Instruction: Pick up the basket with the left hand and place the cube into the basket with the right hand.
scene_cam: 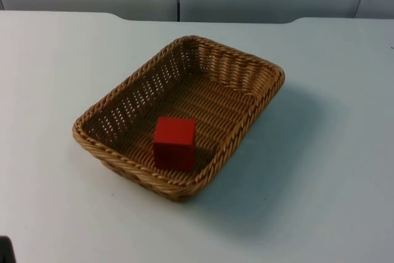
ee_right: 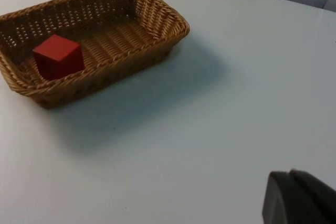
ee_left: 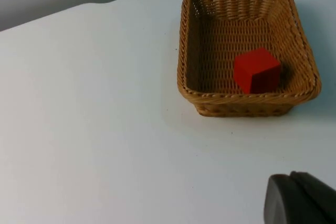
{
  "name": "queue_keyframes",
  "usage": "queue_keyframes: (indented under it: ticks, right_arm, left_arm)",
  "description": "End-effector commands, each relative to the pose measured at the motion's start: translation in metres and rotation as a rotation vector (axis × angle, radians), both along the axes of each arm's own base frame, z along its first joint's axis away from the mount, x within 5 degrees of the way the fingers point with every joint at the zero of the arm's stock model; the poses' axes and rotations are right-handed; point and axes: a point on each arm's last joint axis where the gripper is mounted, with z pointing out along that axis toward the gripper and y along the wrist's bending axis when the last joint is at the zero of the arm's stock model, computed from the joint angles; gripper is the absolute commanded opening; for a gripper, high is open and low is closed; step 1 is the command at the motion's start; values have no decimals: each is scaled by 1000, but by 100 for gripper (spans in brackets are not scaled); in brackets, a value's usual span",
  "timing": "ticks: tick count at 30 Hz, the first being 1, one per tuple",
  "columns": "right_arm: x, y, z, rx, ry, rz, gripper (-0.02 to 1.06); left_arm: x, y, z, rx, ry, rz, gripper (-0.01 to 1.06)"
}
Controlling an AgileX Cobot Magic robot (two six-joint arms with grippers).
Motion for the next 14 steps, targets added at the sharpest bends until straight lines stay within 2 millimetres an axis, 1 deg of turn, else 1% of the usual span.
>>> queue_keyframes:
  ticks: [1, 5, 8, 9, 11, 14]
  right_arm:
    - [0, 0, 0, 9, -9, 4, 0]
    - [1, 1, 0, 11, -9, -23, 0]
    - [2, 2, 0, 11, -9, -93, 0]
    - [2, 2, 0, 11, -9, -93, 0]
    - [3, 2, 0, 11, -9, -142, 0]
    - [3, 2, 0, 10, -10, -172, 0]
  left_arm:
    - [0, -1, 0, -15, -7, -11, 0]
    - [0, -1, 0, -15, -7, 7, 0]
    - [0, -2, 0, -15, -8, 108, 0]
    - [0, -2, 0, -15, -8, 108, 0]
    - [0, -3, 0, -14, -9, 192, 0]
    - [0, -3, 0, -14, -9, 259, 0]
